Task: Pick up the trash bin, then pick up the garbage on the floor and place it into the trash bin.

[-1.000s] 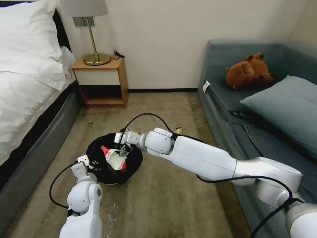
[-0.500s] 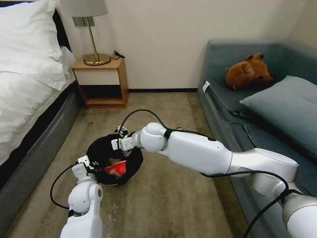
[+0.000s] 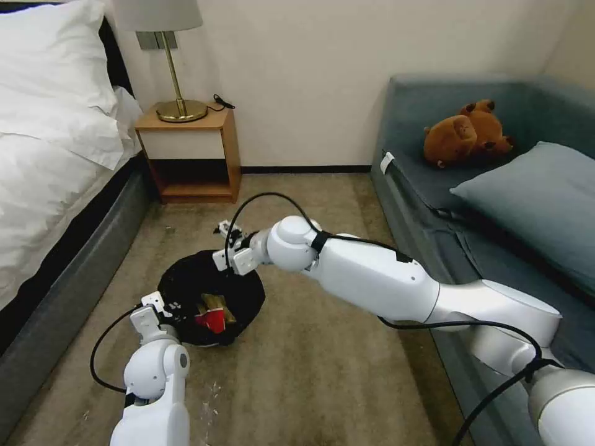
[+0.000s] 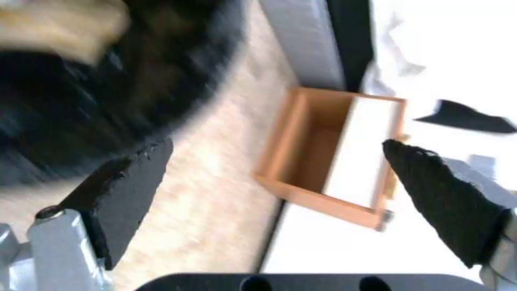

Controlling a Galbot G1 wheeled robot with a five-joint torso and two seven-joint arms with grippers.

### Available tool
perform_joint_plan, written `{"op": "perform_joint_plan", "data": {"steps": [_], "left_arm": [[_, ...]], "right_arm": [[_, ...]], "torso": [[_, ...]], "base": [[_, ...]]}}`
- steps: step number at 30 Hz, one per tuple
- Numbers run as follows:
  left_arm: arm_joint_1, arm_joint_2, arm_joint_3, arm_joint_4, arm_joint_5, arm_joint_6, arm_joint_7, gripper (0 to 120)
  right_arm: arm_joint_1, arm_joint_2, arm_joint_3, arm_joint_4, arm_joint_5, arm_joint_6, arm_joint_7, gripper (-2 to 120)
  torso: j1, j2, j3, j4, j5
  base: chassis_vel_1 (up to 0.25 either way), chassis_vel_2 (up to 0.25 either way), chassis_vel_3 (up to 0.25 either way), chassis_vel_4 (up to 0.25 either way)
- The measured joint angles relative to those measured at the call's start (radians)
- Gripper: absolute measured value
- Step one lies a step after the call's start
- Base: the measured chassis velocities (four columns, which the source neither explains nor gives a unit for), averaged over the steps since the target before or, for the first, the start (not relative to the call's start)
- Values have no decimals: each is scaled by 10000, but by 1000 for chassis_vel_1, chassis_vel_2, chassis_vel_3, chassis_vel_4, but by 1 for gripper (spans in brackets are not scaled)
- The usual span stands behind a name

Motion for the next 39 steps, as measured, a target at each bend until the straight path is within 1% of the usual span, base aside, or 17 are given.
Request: {"op": "perform_joint_plan", "data": {"steps": [4,8,12,14,15,17,21,22,24,26,27,28,30,31,33,35,39], "left_arm": [[47,23,-61,-58,-78,-54,0,3],[90,48,-90,-145,-151,-59,-1,3],[87,149,-93,-215,-268,-59,26,3],[34,242,-86,-229,-282,-58,113,3],[34,242,-86,-229,-282,-58,113,3],[-47,379,-52,-272,-280,12,236,3],[-118,411,-38,-275,-277,51,262,3],[-155,433,-14,-250,-280,57,284,3],[-164,438,-6,-235,-280,57,298,3],[-185,452,-10,-189,-346,57,363,3],[-185,452,-10,-189,-346,57,363,3],[-193,456,-21,-160,-400,51,378,3],[-193,460,-27,-155,-406,52,378,3],[-191,468,-35,-150,-410,51,375,3],[-179,468,-36,-150,-412,51,374,3],[-127,446,11,-152,-408,50,375,3],[-26,398,38,-174,-370,50,372,3]], "right_arm": [[-264,31,1079,-174,-799,390,-3,100],[-590,-60,1905,-123,-618,433,107,100],[-1407,-233,3228,299,-335,363,738,100],[-2348,-330,4288,722,-263,223,1446,100],[-2348,-330,4288,722,-263,223,1446,100],[-4157,-450,6000,1578,92,128,2734,100],[-5396,-285,7395,2412,288,131,3562,100],[-6459,-68,8483,3089,561,159,4177,100],[-6948,26,8848,3353,832,151,4415,100],[-8181,454,9775,3912,2275,-44,5063,100],[-8181,454,9775,3912,2275,-44,5063,100],[-8871,858,10265,4229,3563,-352,5478,100],[-9071,980,10398,4299,3931,-413,5594,100],[-9510,1223,10724,4395,4849,-407,5778,100],[-9765,1289,10854,4398,5406,-249,5908,100],[-10381,1278,10951,4276,6550,542,6322,100],[-10947,1197,10943,4130,7140,1103,6666,100]], "torso": [[0,0,0,0,-1],[0,0,0,0,-1],[0,0,0,2,0],[0,0,-1,0,0],[0,0,-1,0,0],[0,0,0,-2,4],[0,0,0,-3,3],[0,1,-1,0,0],[0,1,-1,-4,0],[0,1,-1,-6,3],[0,1,-1,-6,3],[0,1,-1,-3,-1],[0,1,-1,-3,1],[-1,1,-1,-1,0],[0,1,-2,0,0],[0,2,-1,-1,0],[0,2,-1,0,-2]], "base": [[0,0,0,0],[0,0,0,0],[0,0,0,0],[0,0,0,0],[0,0,0,0],[0,0,0,0],[0,0,0,0],[0,0,0,0],[0,0,0,0],[0,0,0,0],[0,0,0,0],[0,0,0,0],[0,0,0,0],[0,0,0,0],[0,0,0,0],[0,0,0,0],[0,0,0,0]]}}
